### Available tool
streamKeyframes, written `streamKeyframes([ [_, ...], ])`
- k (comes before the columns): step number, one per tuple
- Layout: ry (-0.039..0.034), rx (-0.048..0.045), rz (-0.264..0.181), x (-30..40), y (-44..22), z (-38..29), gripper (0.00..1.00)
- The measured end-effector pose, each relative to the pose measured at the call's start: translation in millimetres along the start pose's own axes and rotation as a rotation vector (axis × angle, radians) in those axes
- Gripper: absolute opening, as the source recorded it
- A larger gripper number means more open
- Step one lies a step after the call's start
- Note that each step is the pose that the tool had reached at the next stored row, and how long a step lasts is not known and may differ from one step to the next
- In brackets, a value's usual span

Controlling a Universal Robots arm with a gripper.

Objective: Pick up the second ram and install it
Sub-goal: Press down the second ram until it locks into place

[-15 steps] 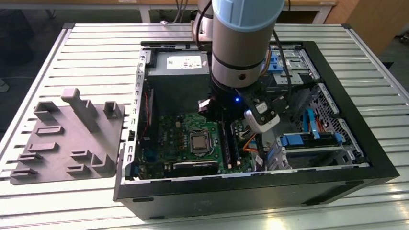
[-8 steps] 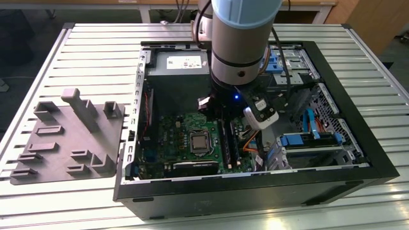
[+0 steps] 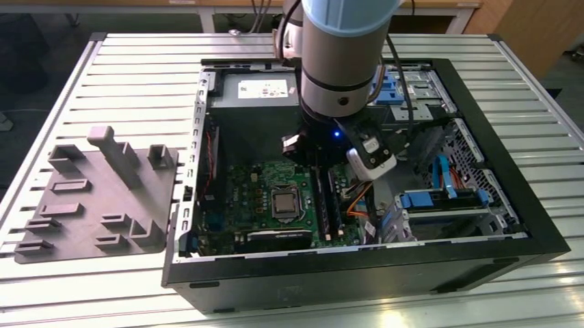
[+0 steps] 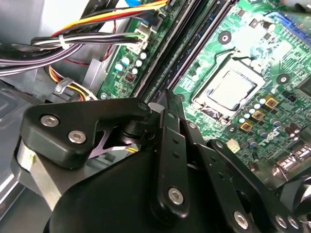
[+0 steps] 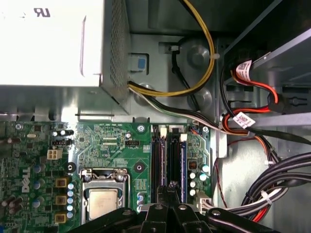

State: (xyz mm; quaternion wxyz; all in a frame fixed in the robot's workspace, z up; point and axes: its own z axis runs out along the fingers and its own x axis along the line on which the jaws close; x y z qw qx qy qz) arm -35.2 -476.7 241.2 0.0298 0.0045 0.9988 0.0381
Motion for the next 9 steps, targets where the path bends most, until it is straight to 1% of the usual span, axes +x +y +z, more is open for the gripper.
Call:
streamKeyframes([
  [9, 0.0000, 0.0000, 0.000, 0.1, 7.8, 0.8, 0.11],
])
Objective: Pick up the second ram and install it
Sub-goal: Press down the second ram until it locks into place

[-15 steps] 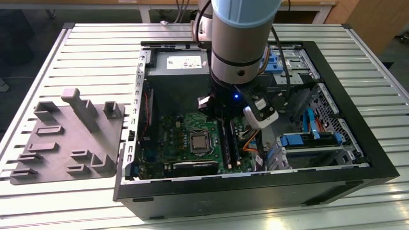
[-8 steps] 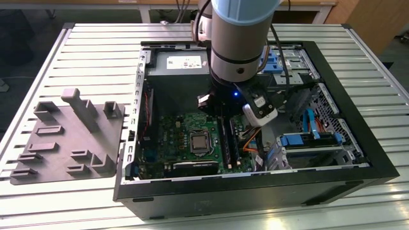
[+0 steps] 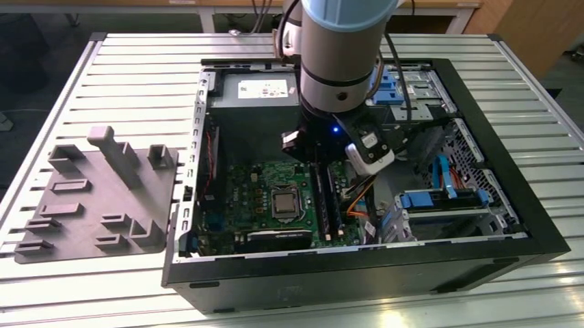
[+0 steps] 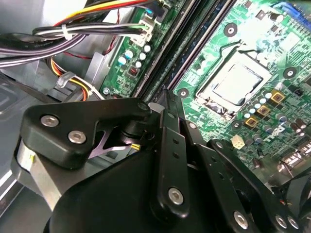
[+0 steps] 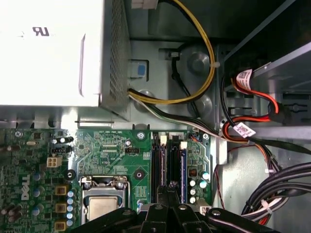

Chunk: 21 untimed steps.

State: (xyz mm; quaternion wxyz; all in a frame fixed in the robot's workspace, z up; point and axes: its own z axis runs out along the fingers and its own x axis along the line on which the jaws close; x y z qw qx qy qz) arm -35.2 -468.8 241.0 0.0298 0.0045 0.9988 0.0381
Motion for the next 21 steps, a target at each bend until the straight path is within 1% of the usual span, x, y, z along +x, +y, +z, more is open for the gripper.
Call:
streamKeyframes([
  [3, 0.0000, 0.0000, 0.000, 0.0, 1.8, 0.2, 0.11],
  [9, 0.0000, 0.0000, 0.000, 0.0, 2.0, 0.2, 0.11],
  [14, 0.0001, 0.0000, 0.000, -3.2, 2.0, 0.5, 0.11],
  [21, 0.0001, 0.0000, 0.000, -3.4, 3.2, 0.8, 0.11],
])
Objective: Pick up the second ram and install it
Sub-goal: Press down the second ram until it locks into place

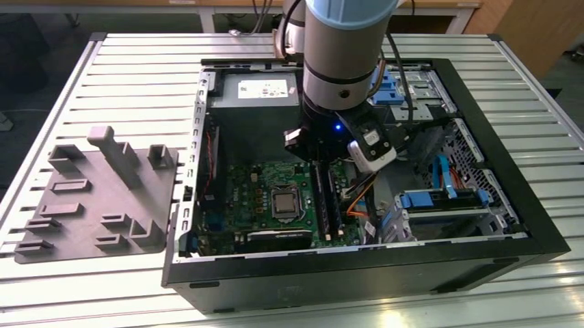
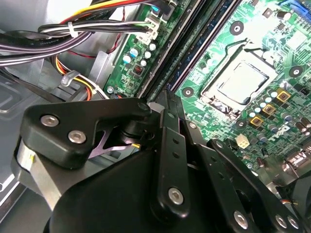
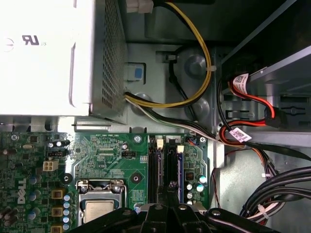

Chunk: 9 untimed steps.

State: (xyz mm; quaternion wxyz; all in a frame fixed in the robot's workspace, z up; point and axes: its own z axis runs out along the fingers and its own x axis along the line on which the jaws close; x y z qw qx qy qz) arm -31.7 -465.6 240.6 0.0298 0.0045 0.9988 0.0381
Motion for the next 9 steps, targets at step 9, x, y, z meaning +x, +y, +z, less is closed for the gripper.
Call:
streamKeyframes([
  [9, 0.0000, 0.0001, 0.000, 0.0, 0.4, 0.5, 0.11],
])
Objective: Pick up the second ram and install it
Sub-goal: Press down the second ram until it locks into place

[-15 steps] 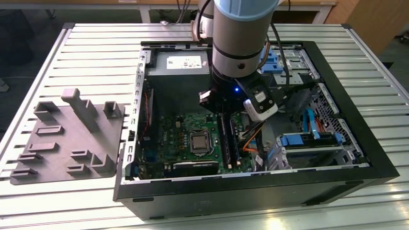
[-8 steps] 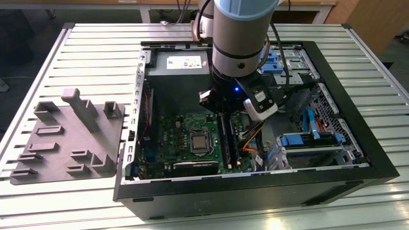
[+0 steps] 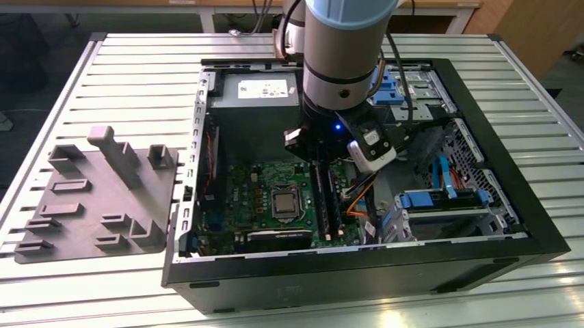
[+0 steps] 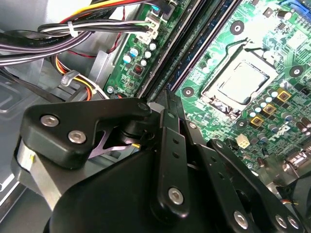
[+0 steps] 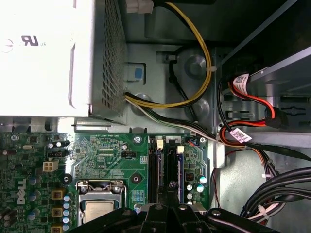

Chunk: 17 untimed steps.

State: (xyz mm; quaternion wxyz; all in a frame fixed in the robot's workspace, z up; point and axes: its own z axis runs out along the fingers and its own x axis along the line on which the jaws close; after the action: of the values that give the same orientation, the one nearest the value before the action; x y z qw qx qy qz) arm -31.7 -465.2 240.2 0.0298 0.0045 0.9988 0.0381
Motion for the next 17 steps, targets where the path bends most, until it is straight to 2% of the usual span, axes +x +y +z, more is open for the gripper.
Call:
streamKeyframes([
  [17, -0.0001, -0.0002, 0.000, 0.2, 3.0, 3.1, 0.11],
])
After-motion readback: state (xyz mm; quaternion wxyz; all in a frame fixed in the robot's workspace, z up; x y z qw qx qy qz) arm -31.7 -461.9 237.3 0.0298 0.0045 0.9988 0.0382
